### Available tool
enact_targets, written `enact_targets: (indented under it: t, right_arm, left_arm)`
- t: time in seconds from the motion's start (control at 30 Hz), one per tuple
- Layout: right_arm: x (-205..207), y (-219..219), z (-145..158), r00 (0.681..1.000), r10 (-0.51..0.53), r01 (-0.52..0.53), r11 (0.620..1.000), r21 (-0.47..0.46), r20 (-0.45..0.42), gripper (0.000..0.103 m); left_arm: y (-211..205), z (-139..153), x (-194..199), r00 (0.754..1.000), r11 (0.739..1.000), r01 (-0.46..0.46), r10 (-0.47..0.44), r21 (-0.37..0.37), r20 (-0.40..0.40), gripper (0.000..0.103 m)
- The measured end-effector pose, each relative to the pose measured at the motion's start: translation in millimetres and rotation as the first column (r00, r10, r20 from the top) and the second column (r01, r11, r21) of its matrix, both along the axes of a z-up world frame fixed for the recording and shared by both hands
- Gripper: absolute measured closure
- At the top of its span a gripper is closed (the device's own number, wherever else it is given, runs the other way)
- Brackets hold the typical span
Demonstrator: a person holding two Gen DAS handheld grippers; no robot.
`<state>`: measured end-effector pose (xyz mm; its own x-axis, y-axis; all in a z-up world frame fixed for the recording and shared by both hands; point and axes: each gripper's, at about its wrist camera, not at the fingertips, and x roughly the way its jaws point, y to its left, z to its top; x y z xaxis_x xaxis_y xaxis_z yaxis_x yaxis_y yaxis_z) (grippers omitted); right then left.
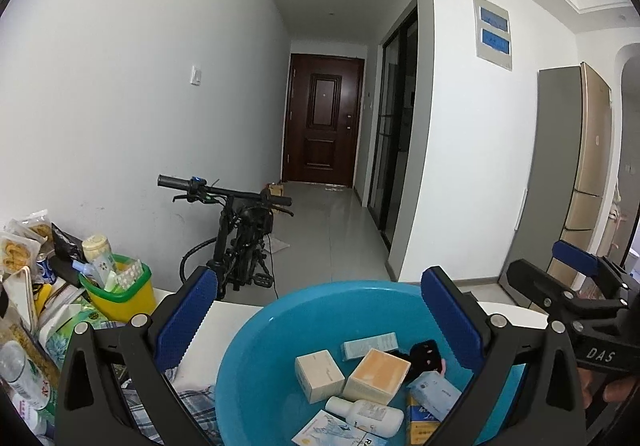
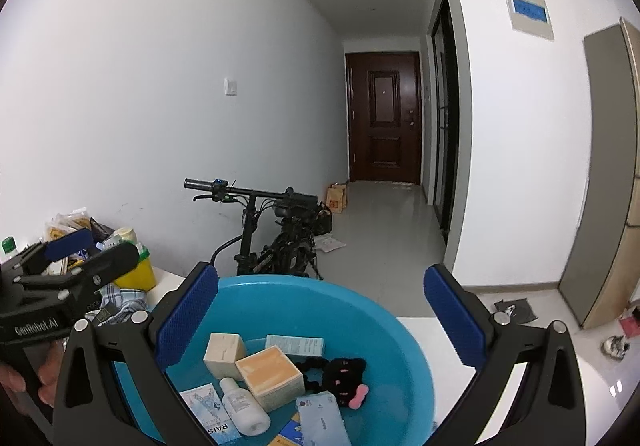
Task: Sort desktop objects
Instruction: 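Lift both open grippers out of the basin and back toward the plaid shirt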
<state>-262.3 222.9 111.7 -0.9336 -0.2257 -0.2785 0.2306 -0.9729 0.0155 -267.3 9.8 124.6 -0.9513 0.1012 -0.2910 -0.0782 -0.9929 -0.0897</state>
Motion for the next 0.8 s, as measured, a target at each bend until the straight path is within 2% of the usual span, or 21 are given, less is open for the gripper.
enact_targets:
  t: [0.37,0.8]
  right_arm:
    - [49.2,-5.8,20.8,1.0,0.019,-0.019,0.999,0.027,-0.007,0.0]
    - [111.7,-16.7,41.2,0.997,0.051,-0.049,0.999,0.022,-0.052,0.001]
  left_arm:
    - [-2.8,34.5,59.0,0.997,1.0,0.007,-0.008,-0.016,-0.074,0.0]
    - [-6.7,46.7,131.7,0.996,1.0,0.008,-0.009,-0.007,-0.088,0.0]
